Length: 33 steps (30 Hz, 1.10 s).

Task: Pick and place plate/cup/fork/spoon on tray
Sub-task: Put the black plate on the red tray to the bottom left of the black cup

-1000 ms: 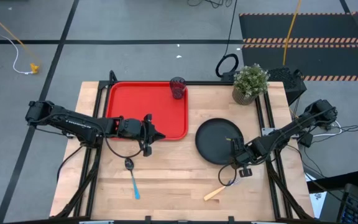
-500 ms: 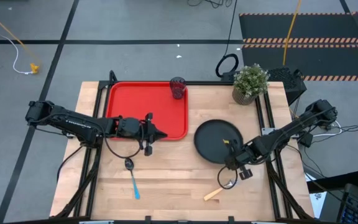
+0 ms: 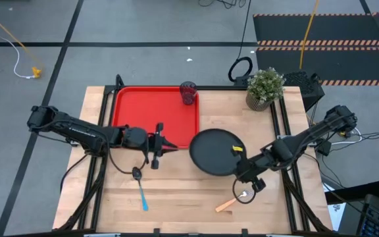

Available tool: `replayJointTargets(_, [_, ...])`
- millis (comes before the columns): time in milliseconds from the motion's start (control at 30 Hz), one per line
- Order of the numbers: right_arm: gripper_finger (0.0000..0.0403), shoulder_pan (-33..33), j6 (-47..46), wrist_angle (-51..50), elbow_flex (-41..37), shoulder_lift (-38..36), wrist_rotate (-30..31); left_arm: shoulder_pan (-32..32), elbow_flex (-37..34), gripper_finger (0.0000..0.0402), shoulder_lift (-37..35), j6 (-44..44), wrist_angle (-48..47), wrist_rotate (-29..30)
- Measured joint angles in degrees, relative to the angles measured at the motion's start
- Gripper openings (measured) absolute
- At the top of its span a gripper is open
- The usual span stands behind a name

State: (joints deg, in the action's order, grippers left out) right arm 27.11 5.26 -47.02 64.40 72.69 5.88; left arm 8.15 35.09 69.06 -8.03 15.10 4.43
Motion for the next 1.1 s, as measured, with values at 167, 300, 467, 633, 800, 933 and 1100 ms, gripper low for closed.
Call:
replayJointTargets(167, [0.0001, 0.0, 7.3, 0.7, 1.4, 0.0, 5.2, 2.8, 2.5, 0.0139, 0.0, -2.1, 0.0, 0.5])
replayJointTargets(300, [0.0001, -0.5, 10.3, 3.0, 1.4, 0.0, 7.7, 5.3, 5.7, 0.0198, 0.0, -4.2, -1.7, 2.3])
replayJointTargets(467, [0.0, -2.1, 12.8, 7.0, 1.4, 0.7, 6.8, 7.7, 11.0, 0.0233, 0.0, -8.0, -7.6, 4.2])
replayJointTargets(633, [0.0, -3.3, 14.5, 10.8, 1.4, 2.3, 2.7, 8.3, 19.0, 0.0239, 1.0, -11.8, -21.3, 1.7])
replayJointTargets(800, [0.0, -3.5, 15.0, 16.4, 0.2, 2.9, 2.5, 8.3, 28.2, 0.0239, 5.4, -11.9, -35.0, 0.5])
replayJointTargets(933, [0.0, -3.5, 15.3, 20.3, -2.6, 3.0, 1.4, 8.3, 35.2, 0.0239, 10.2, -11.8, -46.0, -0.4])
replayJointTargets(1100, [0.0, -3.5, 16.0, 22.3, -5.6, 3.0, 1.1, 8.3, 42.2, 0.0239, 15.4, -11.8, -55.6, -1.9])
